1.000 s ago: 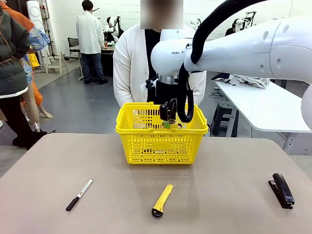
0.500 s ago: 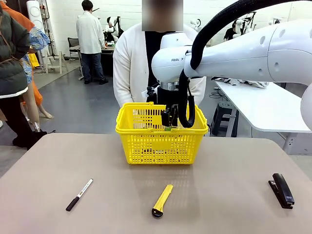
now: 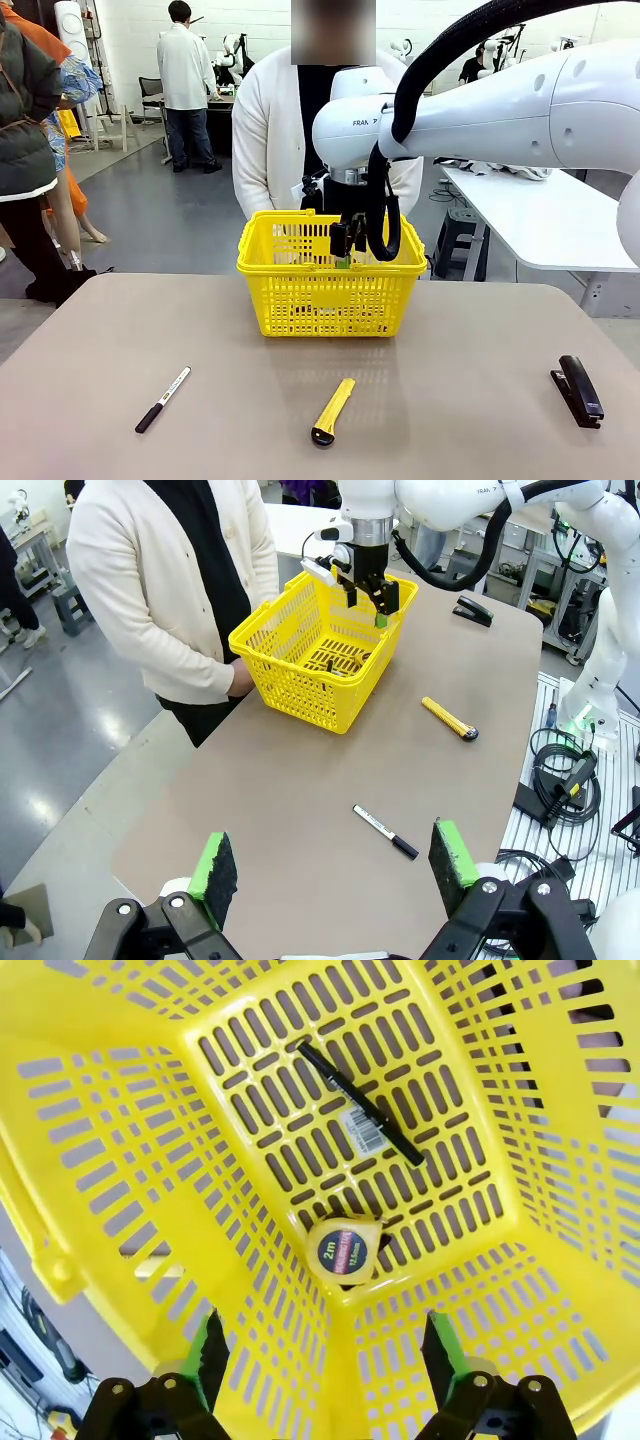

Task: Place the items the person wants into the basket.
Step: Pick up the item the person points to and place it in the Market Basket.

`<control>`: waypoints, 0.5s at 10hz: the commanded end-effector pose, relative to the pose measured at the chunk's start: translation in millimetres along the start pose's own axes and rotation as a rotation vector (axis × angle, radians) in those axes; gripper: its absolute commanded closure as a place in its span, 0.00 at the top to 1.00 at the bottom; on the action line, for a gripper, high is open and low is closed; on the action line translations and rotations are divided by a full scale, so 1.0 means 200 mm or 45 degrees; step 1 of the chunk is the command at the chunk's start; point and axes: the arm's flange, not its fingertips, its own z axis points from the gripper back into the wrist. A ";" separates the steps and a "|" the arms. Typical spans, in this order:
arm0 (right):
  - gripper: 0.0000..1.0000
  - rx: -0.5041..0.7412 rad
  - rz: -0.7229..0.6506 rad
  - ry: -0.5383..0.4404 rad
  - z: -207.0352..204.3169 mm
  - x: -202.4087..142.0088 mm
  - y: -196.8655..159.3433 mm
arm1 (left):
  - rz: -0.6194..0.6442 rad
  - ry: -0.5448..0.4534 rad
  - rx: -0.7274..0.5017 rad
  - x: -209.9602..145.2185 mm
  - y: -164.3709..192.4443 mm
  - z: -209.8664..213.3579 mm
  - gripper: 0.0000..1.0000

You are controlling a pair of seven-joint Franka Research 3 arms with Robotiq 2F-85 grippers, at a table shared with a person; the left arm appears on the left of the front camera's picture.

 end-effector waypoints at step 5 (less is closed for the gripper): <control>1.00 -0.128 -0.051 -0.042 0.44 -0.30 0.22 | -0.001 -0.001 -0.013 0.01 0.00 0.01 1.00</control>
